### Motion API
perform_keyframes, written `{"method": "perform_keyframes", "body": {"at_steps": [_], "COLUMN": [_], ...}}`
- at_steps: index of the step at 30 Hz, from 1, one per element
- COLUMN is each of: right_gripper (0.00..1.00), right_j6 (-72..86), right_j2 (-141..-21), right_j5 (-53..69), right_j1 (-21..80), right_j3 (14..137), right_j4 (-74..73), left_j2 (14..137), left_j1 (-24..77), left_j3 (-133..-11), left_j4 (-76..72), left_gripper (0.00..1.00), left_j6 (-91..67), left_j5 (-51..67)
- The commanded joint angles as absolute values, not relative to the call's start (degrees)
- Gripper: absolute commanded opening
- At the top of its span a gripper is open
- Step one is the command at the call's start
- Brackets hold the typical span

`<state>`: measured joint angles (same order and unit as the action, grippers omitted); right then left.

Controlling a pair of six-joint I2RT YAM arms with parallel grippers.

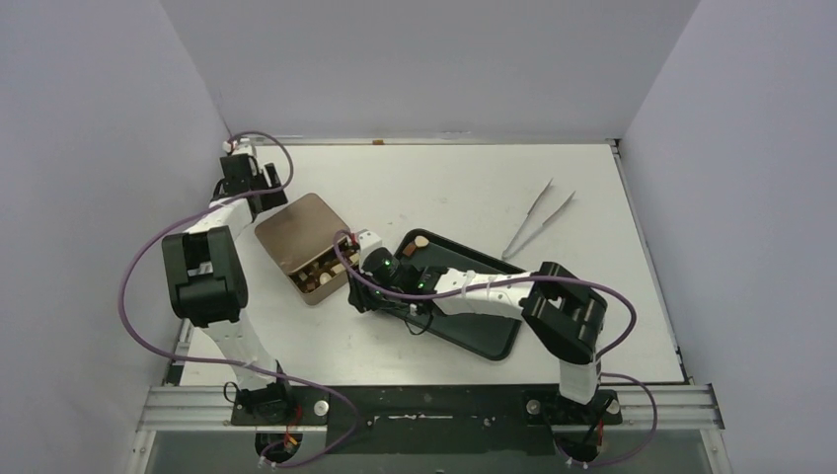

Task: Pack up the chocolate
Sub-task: Close the box lid on the packing box.

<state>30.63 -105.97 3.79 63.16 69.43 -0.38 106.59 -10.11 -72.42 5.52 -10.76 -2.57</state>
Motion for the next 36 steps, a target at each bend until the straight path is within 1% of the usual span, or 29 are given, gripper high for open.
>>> {"method": "perform_keyframes", "body": {"at_steps": [1, 4, 9, 17, 28, 36], "right_gripper": [0.29, 0.30, 0.30, 0.29, 0.27, 0.26], "right_j6": [29.9, 29.8, 29.4, 29.0, 29.1, 29.6], "right_j2": [-108.5, -110.7, -113.6, -115.7, -116.7, -116.7], "right_j5": [1.5, 0.7, 0.2, -1.9, -2.4, -2.4], "right_j1": [63.8, 63.7, 63.8, 63.4, 63.1, 62.9], "right_j3": [73.4, 75.5, 77.7, 78.9, 79.0, 77.9], "right_j4": [4.7, 4.2, 4.5, 4.9, 5.9, 6.6], "left_j2": [109.3, 110.3, 110.2, 106.2, 103.8, 102.6], "left_j1": [-10.1, -10.1, -9.9, -8.9, -7.2, -6.5], "left_j3": [-76.4, -77.6, -77.3, -75.9, -74.3, -74.2], "left_j4": [3.1, 3.7, 4.3, 8.0, 11.1, 8.6], "left_gripper": [0.69, 0.68, 0.65, 0.63, 0.62, 0.62], "left_j6": [-8.6, -8.3, -8.6, -8.0, -7.7, -7.1], "left_j5": [5.3, 8.4, 10.1, 9.0, 8.3, 6.3]}}
